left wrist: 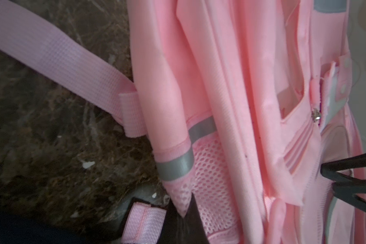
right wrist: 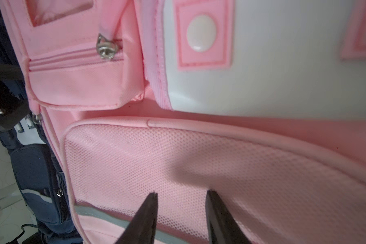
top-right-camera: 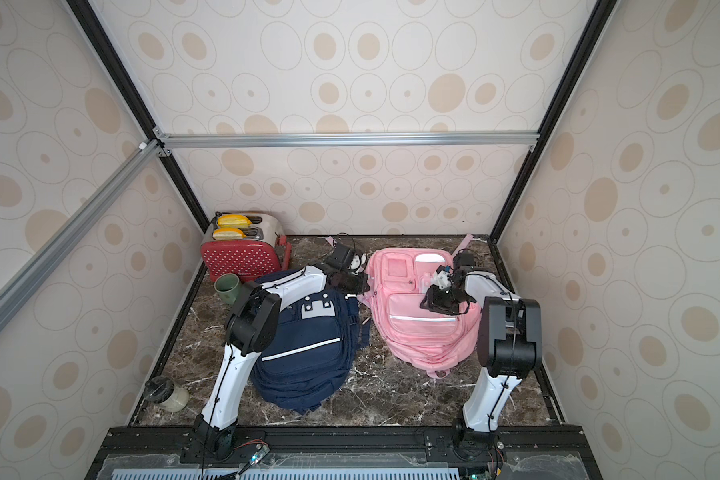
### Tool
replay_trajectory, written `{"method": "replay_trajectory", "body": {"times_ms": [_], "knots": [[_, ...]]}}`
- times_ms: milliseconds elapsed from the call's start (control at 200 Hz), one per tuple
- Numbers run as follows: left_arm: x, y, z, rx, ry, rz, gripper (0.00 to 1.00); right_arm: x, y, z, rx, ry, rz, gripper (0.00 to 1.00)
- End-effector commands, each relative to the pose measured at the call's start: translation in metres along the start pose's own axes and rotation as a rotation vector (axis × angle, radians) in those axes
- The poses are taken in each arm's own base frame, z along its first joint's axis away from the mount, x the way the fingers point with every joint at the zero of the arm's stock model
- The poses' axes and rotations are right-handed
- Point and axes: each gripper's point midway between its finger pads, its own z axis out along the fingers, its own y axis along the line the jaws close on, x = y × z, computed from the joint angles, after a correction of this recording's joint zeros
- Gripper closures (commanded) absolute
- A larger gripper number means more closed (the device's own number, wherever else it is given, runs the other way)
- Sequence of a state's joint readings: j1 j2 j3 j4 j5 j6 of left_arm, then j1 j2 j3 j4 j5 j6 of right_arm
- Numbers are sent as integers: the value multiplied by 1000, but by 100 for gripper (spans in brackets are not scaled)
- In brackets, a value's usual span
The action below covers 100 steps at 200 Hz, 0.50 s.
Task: Zip up the backpack
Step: Adjust the backpack at the center of the board.
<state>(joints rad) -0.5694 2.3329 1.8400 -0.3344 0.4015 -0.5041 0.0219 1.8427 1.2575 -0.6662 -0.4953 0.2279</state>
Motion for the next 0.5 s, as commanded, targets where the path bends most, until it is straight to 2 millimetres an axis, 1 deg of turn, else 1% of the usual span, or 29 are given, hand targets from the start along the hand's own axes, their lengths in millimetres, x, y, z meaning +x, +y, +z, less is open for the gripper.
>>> {"method": "replay_trajectory", "body": {"times_ms": [0,160,235,305,391,466,496], "knots": [[-11,-9,-26,15,-40,21,100,-4,-7,8,15,19,2,58],[4,-8,-42,11,-20,16,100,-29,-13,10,48,17,-17,57],[13,-5,-48,6,-7,-2,100,-41,-15,7,65,13,-18,57],[19,-1,-51,-9,0,-22,100,-48,-10,0,58,9,-17,57],[23,1,-52,-21,6,-37,100,-44,2,-12,29,4,-9,56],[22,2,-50,-23,6,-44,100,-30,16,-20,-15,8,12,56],[21,2,-49,-23,7,-46,100,-22,25,-25,-38,8,18,57]]}}
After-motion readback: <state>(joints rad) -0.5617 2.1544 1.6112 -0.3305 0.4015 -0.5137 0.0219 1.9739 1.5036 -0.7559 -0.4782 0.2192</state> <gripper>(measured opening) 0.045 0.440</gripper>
